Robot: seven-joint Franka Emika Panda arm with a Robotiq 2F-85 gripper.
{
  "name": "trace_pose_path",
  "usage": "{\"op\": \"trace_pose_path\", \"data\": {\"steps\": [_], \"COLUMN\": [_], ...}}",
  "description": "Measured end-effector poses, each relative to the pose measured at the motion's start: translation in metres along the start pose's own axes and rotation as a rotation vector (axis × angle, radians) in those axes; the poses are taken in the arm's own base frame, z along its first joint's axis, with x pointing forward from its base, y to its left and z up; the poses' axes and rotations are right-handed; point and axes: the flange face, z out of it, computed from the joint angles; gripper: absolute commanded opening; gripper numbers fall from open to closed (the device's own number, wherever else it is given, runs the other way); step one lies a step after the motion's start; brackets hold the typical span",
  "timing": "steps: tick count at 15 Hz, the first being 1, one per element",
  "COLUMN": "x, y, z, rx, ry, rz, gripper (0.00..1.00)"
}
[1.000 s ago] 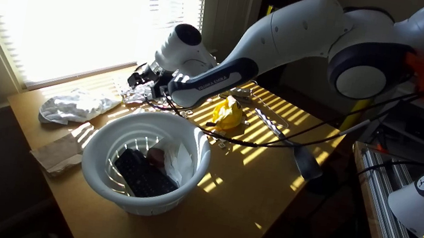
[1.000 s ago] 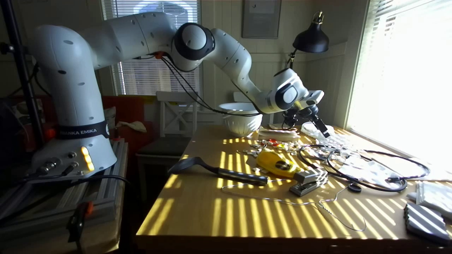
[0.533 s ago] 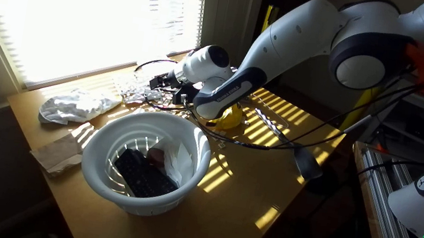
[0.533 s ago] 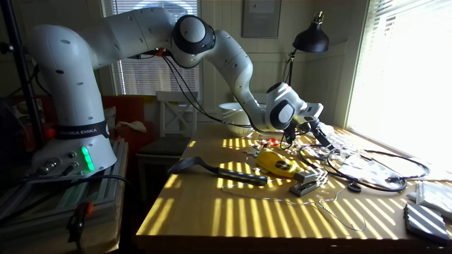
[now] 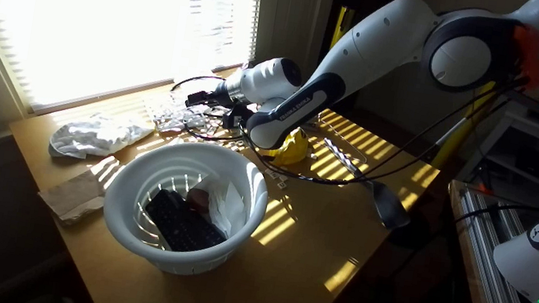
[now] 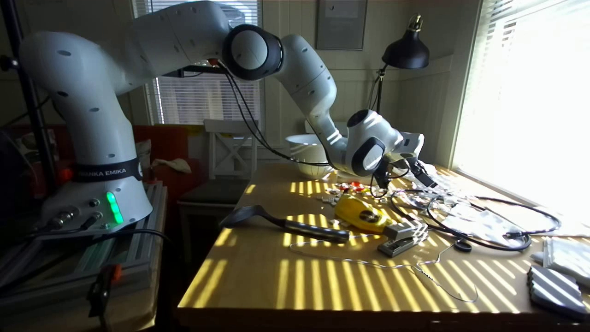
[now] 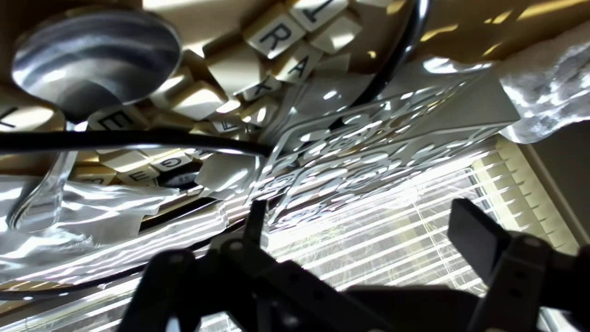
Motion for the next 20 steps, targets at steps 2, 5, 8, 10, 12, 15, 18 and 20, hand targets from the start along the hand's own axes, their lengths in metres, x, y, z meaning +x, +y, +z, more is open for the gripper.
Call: {"op": "trace_pose_path", "data": {"steps": [2,5,8,10,12,15,18,20], "x": [0.007,0.015,0.018,0.019,0.020,0.020,0.020,0.018], "y": [0.006,0.022,0.033,0.033,0.035,0.036,0.034,0.029], "z": [-0.004,-0.007,-0.008,-0.009,-0.009,-0.009,-0.009,-0.007], "rx": [0.051,0.079,0.098,0.128,0.144,0.144,0.145,0.149], "ry": [0.004,0.017,0.018,0.013,0.011,0.011,0.005,-0.019], "rz": [0.018,0.101,0.208,0.252,0.274,0.276,0.298,0.319], "gripper": [1.00,1.00,1.00,1.00,1.00,1.00,1.00,1.00]}}
